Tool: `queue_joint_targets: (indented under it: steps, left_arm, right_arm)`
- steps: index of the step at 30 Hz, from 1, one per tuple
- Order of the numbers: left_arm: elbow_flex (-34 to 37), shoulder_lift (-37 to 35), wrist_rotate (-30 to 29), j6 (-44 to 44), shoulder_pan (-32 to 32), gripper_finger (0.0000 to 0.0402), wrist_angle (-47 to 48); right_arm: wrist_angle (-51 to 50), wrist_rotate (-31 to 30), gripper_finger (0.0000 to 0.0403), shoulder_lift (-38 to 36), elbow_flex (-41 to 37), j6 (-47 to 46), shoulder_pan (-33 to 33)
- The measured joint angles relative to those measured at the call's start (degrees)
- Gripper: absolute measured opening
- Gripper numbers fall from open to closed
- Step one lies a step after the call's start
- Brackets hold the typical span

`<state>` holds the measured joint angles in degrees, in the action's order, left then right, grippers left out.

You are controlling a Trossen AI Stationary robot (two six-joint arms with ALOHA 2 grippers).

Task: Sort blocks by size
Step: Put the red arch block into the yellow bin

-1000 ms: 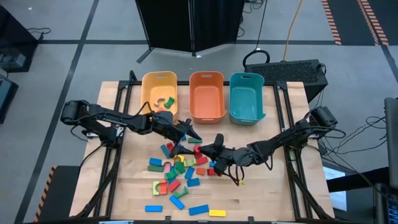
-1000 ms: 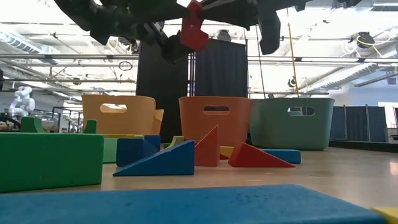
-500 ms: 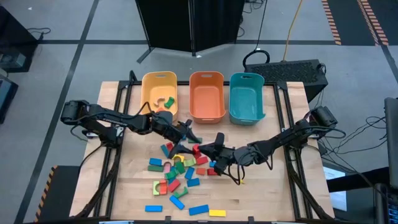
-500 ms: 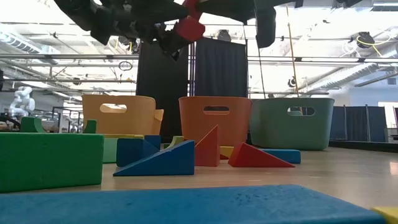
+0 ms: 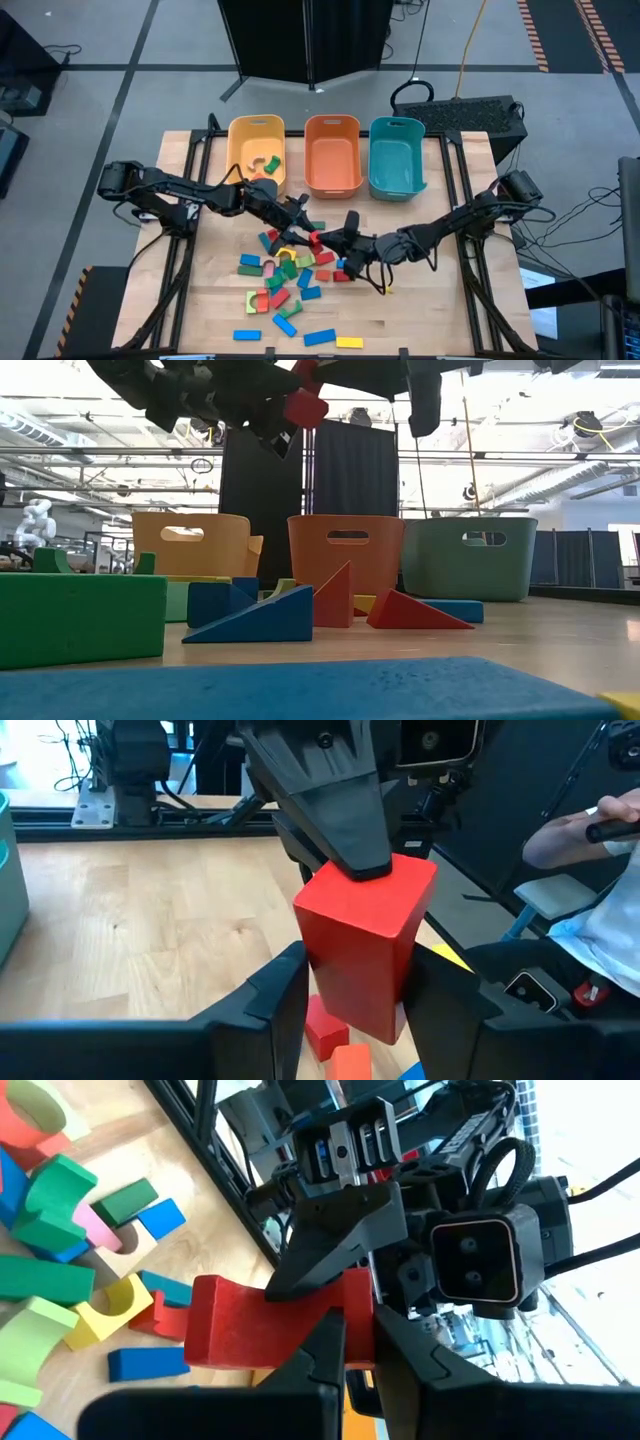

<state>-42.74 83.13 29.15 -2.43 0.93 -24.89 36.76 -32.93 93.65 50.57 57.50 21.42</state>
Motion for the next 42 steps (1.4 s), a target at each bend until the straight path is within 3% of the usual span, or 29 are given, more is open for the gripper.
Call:
queue_joint_targets:
  steps: [14,29,34,42]
  left_arm:
    - [0.0,0.0,0.4,0.0,0.0,0.0147,-0.5]
    - [0.0,-5.7,-1.4,-0.1,2.3,0.0147,2.5]
    - [0.0,-9.7,-2.3,-0.1,4.4,0.0147,7.8]
    - [-0.1,-16.1,-10.2,1.7,9.8,0.0147,19.7]
  right_arm:
    - [0.0,0.2,0.0065,0.0,0.0,-1.7,-0.4]
    - [0.6,-14.0,0.0089,-0.1,0.1,1.9,2.3]
    - [0.3,-16.9,0.0091,-0.2,0.0,-2.4,3.5]
    - [-4.5,-16.8,0.0091,-0.3,0.0,-14.7,3.9]
